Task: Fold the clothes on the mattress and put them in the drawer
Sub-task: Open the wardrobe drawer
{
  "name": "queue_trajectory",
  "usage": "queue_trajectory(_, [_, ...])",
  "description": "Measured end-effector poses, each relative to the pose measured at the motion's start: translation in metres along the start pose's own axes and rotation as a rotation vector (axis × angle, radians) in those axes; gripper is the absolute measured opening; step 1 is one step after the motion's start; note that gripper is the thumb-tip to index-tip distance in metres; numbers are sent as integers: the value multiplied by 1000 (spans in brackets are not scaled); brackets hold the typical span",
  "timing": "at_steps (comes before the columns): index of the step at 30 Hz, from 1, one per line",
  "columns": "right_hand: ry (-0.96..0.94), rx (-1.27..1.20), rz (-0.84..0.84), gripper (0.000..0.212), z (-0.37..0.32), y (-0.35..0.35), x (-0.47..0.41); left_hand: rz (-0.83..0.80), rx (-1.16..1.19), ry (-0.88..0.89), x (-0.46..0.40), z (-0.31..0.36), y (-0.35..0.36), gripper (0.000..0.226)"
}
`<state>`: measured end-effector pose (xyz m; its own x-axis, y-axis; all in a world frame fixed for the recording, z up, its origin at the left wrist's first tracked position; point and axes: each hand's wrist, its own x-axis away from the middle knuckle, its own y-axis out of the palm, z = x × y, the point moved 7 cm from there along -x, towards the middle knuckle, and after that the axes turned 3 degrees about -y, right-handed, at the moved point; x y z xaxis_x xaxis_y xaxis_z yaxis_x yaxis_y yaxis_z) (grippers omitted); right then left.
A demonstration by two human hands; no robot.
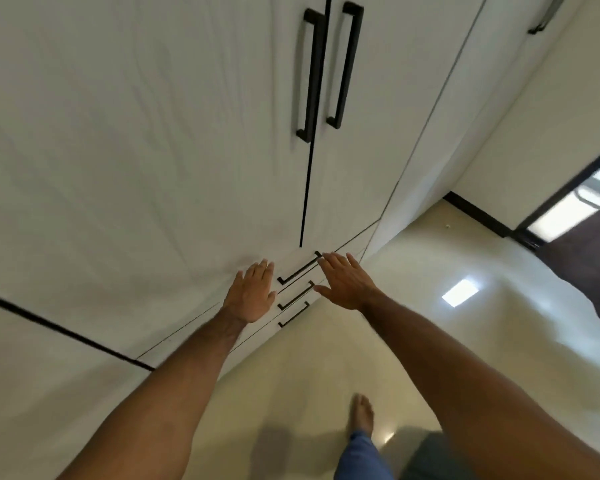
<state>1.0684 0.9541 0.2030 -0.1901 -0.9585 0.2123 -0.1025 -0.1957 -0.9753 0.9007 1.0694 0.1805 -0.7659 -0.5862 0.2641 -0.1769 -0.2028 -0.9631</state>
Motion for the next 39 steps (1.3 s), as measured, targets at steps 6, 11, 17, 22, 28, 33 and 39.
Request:
queue_trajectory(6, [-185, -30, -133, 75, 75, 50, -71, -126, 32, -168, -67, 49, 43, 71])
queue_trajectory(11, [-301, -24, -239, 69, 96, 84, -116, -153, -14, -233, -99, 55, 54, 64])
queue_trajectory(17, [-411, -2, -229, 70, 91, 120, -163, -181, 71, -329, -119, 53, 96, 68])
queue_trajectory(22, [-448, -5, -233, 61, 92, 149, -178, -228, 168, -408, -120, 53, 139, 75])
queue_trajectory(28, [-432, -8, -113, 68, 87, 157, -174, -181, 151, -479, -116, 66, 153, 84])
queue_trajectory(33, [-391, -38, -174, 74, 92, 158, -151, -128, 85, -395, -102, 81, 139, 77])
queue_trajectory(39, [-359, -62, -225, 74, 99, 162, -112, 257, 12, -273, -76, 95, 105, 79])
